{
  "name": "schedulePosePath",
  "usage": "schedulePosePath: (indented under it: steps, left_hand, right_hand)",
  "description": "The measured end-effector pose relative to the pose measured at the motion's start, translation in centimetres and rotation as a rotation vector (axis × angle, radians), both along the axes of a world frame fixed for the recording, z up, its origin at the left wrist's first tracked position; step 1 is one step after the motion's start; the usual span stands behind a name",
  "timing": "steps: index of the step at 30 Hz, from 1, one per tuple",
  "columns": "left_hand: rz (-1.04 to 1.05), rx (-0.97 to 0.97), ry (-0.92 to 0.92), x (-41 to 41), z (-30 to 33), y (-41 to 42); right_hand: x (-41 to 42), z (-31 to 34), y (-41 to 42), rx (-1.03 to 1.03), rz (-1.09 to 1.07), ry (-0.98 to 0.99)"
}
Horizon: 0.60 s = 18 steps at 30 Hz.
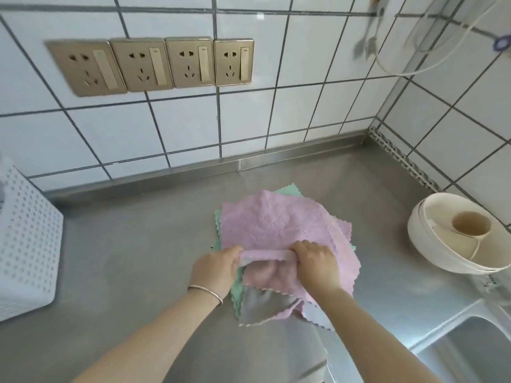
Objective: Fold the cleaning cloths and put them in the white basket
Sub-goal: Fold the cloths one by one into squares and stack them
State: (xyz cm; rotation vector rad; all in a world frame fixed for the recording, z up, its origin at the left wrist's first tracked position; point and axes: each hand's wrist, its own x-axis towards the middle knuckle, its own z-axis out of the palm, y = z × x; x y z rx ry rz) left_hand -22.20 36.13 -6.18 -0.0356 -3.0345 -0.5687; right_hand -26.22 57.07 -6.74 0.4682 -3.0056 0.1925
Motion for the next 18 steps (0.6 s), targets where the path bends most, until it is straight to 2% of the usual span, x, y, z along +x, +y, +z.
schedulePosePath:
  steps: [3, 5, 7, 12, 15, 18]
  left_hand:
    - [0.022, 0.069, 0.036, -0.4, 3.8, -2.7]
    - [0.049, 0.090, 0.110, -0.1, 7.1, -5.1]
    - [0.075, 0.107, 0.181, 0.9, 10.1, -8.1]
    - [0.138, 0.259, 0.136, 3.6, 15.7, -16.4]
    - [0.231, 0.261, 0.151, 4.0, 16.5, -20.6]
    - [0.339, 0.215, 0.128, 4.7, 16.9, -23.3]
  right_hand:
    - [-1.7, 4.6, 0.6, -0.091, -0.083, 0.039]
    - [-2.5, 7.8, 0.0, -0.116, -0.060, 0.136]
    - [-3.2, 11.0, -1.1, -0.167, -0.054, 0.152]
    - [-4.6, 16.2, -7.7, -0.356, 0.093, -0.150]
    - [-5.0, 16.5, -12.7, -0.380, 0.147, -0.200]
    - [-4.2, 16.4, -16.2, -0.487, 0.145, -0.216]
